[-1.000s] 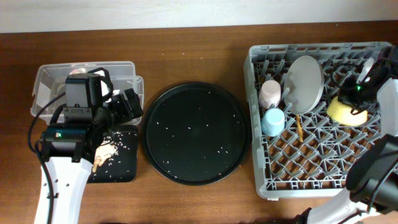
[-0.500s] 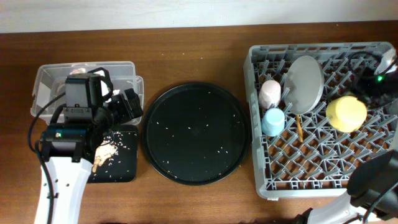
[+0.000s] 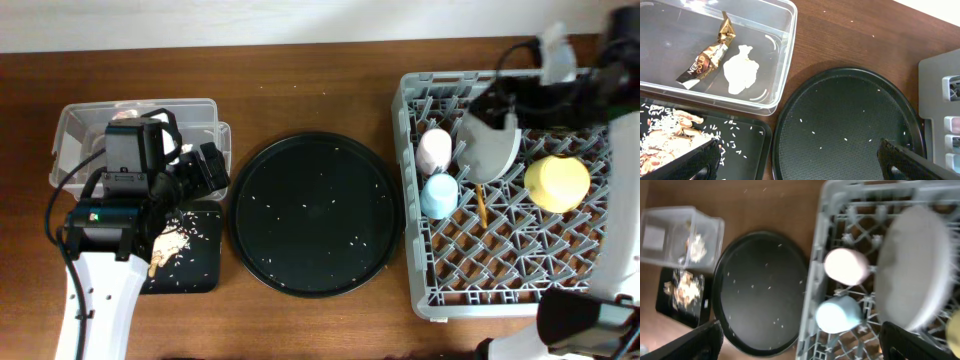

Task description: Sort waste into correct bins and load items into the dishwasher rack

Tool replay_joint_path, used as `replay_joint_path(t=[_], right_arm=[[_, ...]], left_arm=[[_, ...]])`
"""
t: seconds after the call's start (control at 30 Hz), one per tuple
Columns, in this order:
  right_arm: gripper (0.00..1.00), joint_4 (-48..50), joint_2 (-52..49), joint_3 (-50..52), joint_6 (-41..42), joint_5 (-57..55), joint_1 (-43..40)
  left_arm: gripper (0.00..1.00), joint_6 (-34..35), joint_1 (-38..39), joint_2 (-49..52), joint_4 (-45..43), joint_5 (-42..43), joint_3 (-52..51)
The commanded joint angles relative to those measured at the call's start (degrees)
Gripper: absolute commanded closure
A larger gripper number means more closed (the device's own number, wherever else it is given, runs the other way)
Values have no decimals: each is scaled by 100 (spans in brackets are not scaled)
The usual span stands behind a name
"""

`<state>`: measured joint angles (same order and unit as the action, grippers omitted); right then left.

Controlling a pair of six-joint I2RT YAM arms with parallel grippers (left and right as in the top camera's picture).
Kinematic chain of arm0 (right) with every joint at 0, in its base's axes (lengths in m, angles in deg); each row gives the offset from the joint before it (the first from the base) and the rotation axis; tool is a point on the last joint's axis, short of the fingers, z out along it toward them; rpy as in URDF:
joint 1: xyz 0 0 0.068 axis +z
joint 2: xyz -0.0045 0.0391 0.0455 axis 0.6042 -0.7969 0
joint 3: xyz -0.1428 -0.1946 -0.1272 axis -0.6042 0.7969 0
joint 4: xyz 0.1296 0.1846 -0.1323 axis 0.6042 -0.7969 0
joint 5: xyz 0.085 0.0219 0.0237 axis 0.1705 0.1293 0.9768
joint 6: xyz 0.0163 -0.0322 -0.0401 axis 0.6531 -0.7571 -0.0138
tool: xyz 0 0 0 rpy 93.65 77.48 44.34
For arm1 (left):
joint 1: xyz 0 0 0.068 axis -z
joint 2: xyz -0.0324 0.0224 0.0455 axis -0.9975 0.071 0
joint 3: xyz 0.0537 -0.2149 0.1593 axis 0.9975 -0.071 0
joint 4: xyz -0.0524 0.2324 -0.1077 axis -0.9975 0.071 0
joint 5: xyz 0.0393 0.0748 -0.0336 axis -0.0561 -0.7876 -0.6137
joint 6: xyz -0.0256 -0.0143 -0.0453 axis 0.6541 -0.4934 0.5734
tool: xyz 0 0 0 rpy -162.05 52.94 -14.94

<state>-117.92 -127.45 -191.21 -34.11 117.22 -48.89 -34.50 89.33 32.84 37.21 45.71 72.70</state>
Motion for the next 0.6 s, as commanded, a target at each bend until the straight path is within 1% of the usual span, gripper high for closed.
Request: replay_joint_path(t=[0.0,0.17,0.57], right_arm=[[2,2,48,-92,-81,-210,564],[2,0,48,-92,-81,-208,920],[2,2,42,-90,-81,-214,949]], left_arm=[[0,-66,-20,-55,-9,-59,20],[0,-66,-20,-55,-9,-59,20],[0,-68,-20,-55,-9,-59,20]])
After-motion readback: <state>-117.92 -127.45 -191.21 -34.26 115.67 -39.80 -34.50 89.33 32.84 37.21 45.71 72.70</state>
